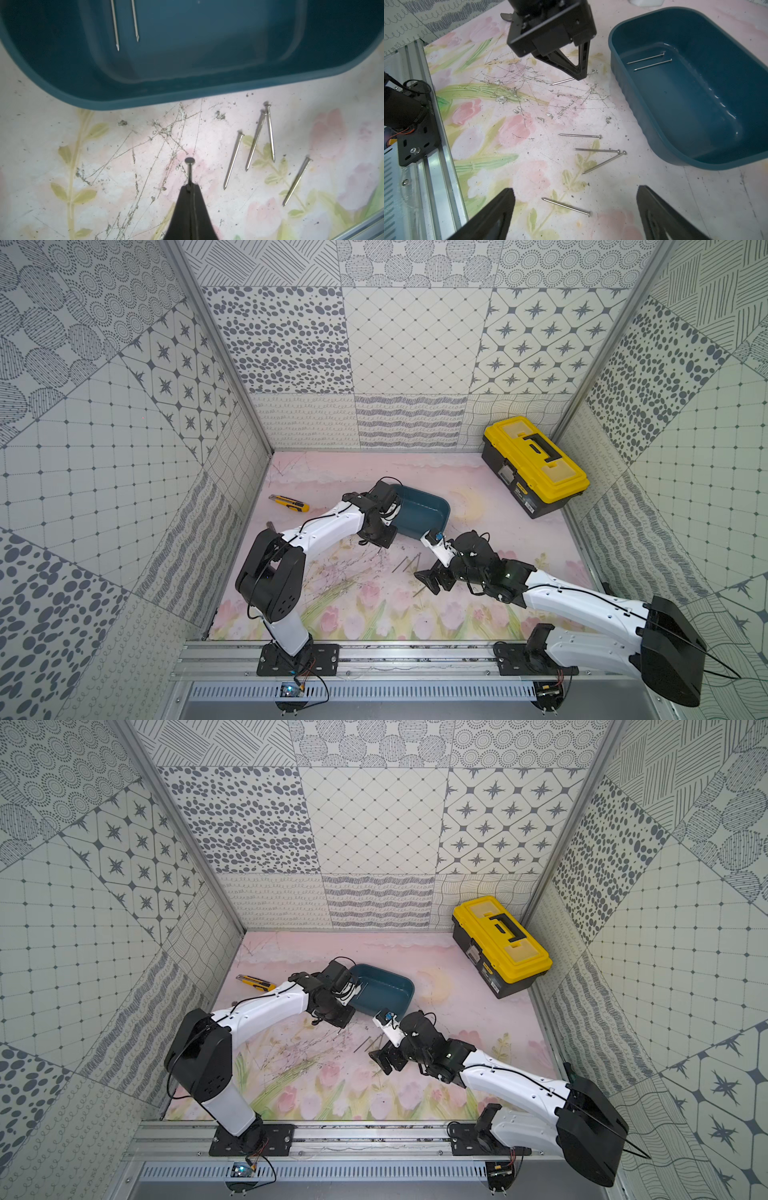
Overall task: Put the nails on the desktop into the storage box
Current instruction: Pick up the nail from the center of the board, then place the nail in the storage box.
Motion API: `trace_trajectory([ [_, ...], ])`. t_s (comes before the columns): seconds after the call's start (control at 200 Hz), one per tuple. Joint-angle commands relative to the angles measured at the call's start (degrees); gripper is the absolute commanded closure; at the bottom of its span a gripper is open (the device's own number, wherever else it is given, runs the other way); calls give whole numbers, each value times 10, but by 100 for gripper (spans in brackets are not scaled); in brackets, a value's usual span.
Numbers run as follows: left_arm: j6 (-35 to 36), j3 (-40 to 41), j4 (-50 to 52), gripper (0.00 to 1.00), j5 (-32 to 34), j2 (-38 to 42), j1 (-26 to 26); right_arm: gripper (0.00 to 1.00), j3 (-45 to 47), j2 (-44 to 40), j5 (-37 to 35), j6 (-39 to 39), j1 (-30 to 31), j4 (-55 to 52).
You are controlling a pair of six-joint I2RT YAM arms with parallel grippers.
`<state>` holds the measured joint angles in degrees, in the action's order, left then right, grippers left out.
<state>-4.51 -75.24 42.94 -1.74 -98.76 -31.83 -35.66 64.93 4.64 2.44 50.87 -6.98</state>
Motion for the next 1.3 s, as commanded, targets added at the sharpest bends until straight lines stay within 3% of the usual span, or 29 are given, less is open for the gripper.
trace_trajectory([
  [0.0, -12, -54, 59, 100, 2, 3, -5, 3, 4, -15, -30, -10, -2, 34],
  [0.31, -21, -193, 128, 100, 12, -54, -7, 3, -21, -10, -39, 21, -44, 19],
  [0.89, -32, -431, 179, 100, 30, -235, -7, 3, -21, -43, -38, 16, -93, -6],
  [1.296, -32, -489, 174, 100, 38, -312, -4, 3, -18, -56, -26, 17, -112, -13],
])
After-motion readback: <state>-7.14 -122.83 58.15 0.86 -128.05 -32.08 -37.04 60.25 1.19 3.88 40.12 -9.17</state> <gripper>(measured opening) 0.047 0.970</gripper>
